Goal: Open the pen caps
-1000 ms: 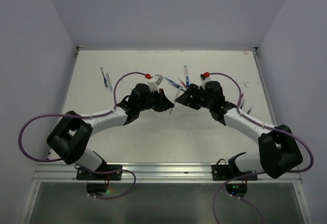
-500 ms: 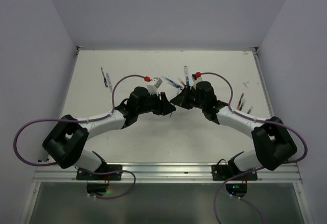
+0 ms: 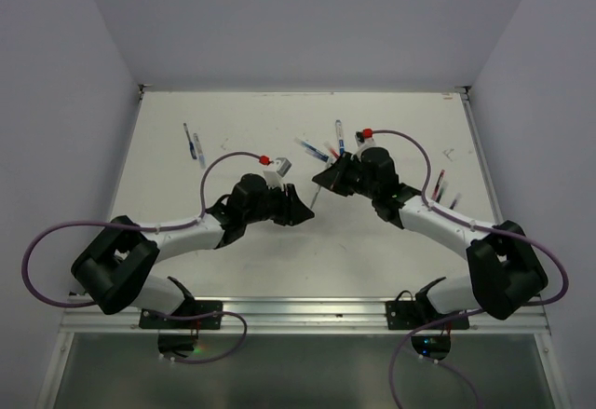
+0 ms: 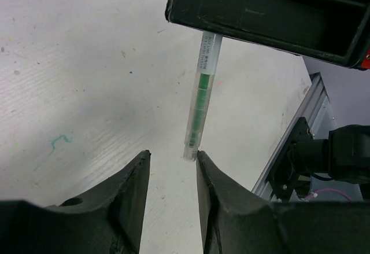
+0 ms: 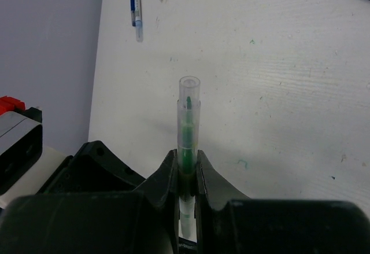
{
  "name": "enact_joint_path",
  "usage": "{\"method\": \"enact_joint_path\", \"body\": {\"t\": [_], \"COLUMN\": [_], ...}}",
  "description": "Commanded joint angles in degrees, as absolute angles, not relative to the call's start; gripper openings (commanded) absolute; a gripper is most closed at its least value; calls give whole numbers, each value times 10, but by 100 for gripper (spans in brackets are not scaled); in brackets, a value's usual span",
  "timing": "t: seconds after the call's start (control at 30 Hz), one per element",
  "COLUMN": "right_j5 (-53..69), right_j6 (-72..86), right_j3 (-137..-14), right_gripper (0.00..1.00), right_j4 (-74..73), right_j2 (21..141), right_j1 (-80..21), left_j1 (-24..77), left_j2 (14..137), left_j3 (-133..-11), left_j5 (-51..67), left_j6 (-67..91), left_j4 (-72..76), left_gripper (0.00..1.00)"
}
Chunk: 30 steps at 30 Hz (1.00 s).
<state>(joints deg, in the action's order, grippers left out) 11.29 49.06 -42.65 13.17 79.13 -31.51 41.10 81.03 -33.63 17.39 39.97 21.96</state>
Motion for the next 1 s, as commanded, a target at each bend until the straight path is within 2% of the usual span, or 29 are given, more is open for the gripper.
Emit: {"method": "enact_joint_path", "body": {"t": [0.0, 0.17, 0.53, 0.73, 0.8, 0.83, 0.87, 0.97], "right_j5": [112, 119, 126, 129, 129, 131, 133, 122], "right_j6": [501, 506, 506, 507, 511, 512, 512, 512], "right_j3": [-425, -420, -422, -420, -420, -421, -424, -432], "right_gripper": [0, 0, 0, 0, 0, 0, 0, 0], "right_j4": [154, 163, 170, 174, 177, 178, 179, 175], "right_j2": [787, 790, 807, 816, 819, 819, 822, 823], "right_j1": [-321, -326, -337, -341, -343, -343, -343, -343], "left_j1": [416, 417, 417, 417, 417, 417, 417, 417], "left_j2": [802, 809, 809, 813, 815, 815, 816, 815], "left_j3": [-344, -356, -361, -367, -367, -367, -366, -360], "left_j5": [172, 173, 183, 187, 187, 187, 188, 192], "left_j6": [400, 399, 405, 404, 405, 407, 408, 410], "left_j4": [258, 257, 265, 261, 260, 258, 258, 258], "left_gripper": [39, 36, 36, 21, 12, 3, 0, 0]}}
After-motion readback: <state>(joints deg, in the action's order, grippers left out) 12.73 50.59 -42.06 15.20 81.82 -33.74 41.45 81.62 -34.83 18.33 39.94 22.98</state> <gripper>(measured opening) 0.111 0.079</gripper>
